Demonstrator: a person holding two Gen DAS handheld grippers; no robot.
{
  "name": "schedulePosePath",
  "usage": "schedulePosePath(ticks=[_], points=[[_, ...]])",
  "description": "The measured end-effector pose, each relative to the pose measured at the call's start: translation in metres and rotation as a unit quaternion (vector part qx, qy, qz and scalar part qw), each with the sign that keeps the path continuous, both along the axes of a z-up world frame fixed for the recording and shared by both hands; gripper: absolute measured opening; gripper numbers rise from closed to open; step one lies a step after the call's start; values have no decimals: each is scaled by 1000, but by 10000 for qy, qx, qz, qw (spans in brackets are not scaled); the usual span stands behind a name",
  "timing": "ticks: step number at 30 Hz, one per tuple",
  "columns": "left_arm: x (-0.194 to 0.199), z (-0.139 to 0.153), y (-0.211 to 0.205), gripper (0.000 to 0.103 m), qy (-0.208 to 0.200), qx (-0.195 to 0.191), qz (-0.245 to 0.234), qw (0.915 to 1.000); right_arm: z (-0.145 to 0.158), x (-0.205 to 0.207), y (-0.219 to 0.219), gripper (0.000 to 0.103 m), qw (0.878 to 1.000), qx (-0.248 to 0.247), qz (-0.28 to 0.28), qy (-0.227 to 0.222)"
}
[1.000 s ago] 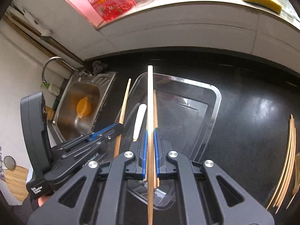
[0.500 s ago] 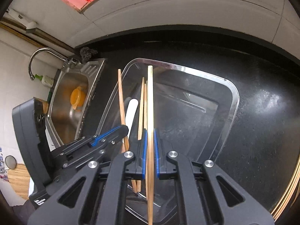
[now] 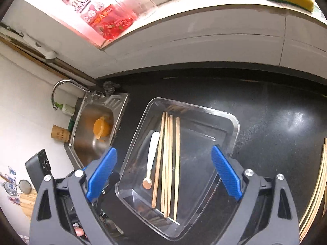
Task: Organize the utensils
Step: 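Move both open grippers back over the remaining chopsticks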
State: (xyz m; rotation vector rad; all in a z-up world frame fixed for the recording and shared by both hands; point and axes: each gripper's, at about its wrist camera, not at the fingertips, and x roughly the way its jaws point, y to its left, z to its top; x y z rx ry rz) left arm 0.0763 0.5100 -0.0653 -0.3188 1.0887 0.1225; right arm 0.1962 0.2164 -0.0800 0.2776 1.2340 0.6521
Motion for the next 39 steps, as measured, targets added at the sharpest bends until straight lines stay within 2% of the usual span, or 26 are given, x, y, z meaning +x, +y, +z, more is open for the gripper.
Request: schedulePosePath(ticks=[6, 12, 18, 22, 24, 28, 32, 35, 39], points=[[-16, 8, -19, 97, -57, 120, -21, 9999, 9, -22, -13, 91, 9999, 123, 19, -78], [-25, 21, -56, 97, -163, 221, -116, 9996, 21, -44, -52, 91, 9994, 208, -93, -249], [-28, 22, -142, 97, -227, 224, -576, 9978, 22, -74, -150, 91, 9972, -75, -595, -450], [-31, 13, -217, 97, -309, 363, -1025, 9936, 16, -105, -237, 91, 9883, -804, -1034, -783], [-35, 3, -256, 97, -341, 409, -1263, 9906, 6, -121, -279, 91, 9808, -1213, -1228, -906], [-43, -21, -317, 97, -192, 460, -1597, 9859, -25, -148, -344, 91, 9655, -1896, -1561, -870], [-56, -49, -365, 97, -28, 621, -1885, 9801, -66, -175, -385, 91, 9527, -2518, -1518, -774], [-70, -72, -392, 97, 190, 757, -2033, 9760, -97, -196, -400, 91, 9511, -2741, -1307, -562], [-82, -92, -402, 97, 415, 889, -2000, 9749, -122, -213, -403, 91, 9533, -2808, -1047, -389]])
